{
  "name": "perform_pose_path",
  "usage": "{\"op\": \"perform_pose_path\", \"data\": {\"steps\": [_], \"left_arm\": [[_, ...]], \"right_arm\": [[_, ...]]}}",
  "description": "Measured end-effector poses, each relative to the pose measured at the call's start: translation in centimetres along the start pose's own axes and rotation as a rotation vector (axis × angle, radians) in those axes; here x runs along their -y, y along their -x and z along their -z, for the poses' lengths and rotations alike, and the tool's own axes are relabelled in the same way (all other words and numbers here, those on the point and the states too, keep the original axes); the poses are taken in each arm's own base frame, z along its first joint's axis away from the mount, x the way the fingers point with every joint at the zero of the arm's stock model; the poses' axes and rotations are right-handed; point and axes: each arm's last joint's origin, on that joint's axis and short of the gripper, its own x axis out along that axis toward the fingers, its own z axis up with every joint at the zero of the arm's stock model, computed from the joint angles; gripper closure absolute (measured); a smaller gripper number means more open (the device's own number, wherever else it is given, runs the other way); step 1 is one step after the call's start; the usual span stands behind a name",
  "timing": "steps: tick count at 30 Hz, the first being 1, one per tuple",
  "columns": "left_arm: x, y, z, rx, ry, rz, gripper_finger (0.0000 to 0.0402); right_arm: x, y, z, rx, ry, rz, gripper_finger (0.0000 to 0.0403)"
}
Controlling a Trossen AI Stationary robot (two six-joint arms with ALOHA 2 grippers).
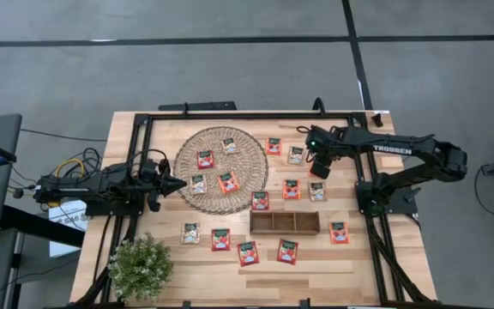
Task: Pick & Place Tea
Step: Put the orange tea bag into the right section of the wooden organizer
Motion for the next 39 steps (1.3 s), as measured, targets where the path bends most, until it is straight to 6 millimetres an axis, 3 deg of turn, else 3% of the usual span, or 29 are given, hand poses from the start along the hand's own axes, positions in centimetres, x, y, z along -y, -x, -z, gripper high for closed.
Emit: {"op": "perform_pose_path", "data": {"steps": [6, 10, 17, 24, 35, 39], "left_arm": [[0.0, 0.0, 0.0, 0.007, 0.0, -0.009, 0.0402], [-0.1, 0.0, -0.1, 0.016, 0.0, -0.028, 0.0401], [-0.1, 0.0, -0.1, 0.018, 0.0, -0.033, 0.0402], [-0.1, 0.0, -0.1, 0.025, 0.0, -0.048, 0.0402], [-0.1, 0.0, -0.2, 0.033, 0.016, -0.044, 0.0402], [-0.1, 0.0, -0.2, 0.032, 0.024, -0.044, 0.0402]], "right_arm": [[1.4, -0.4, 0.2, -0.02, -0.154, -0.015, 0.0183], [2.1, -0.8, 0.4, -0.028, -0.225, -0.066, 0.0156], [1.7, -2.2, 1.6, -0.074, -0.243, -0.079, 0.0158], [1.5, -3.0, 1.4, -0.106, -0.241, -0.095, 0.0158], [0.6, -8.6, 0.0, -0.26, -0.219, -0.112, 0.0158], [0.3, -9.5, -0.1, -0.311, -0.2, -0.128, 0.0158]]}}
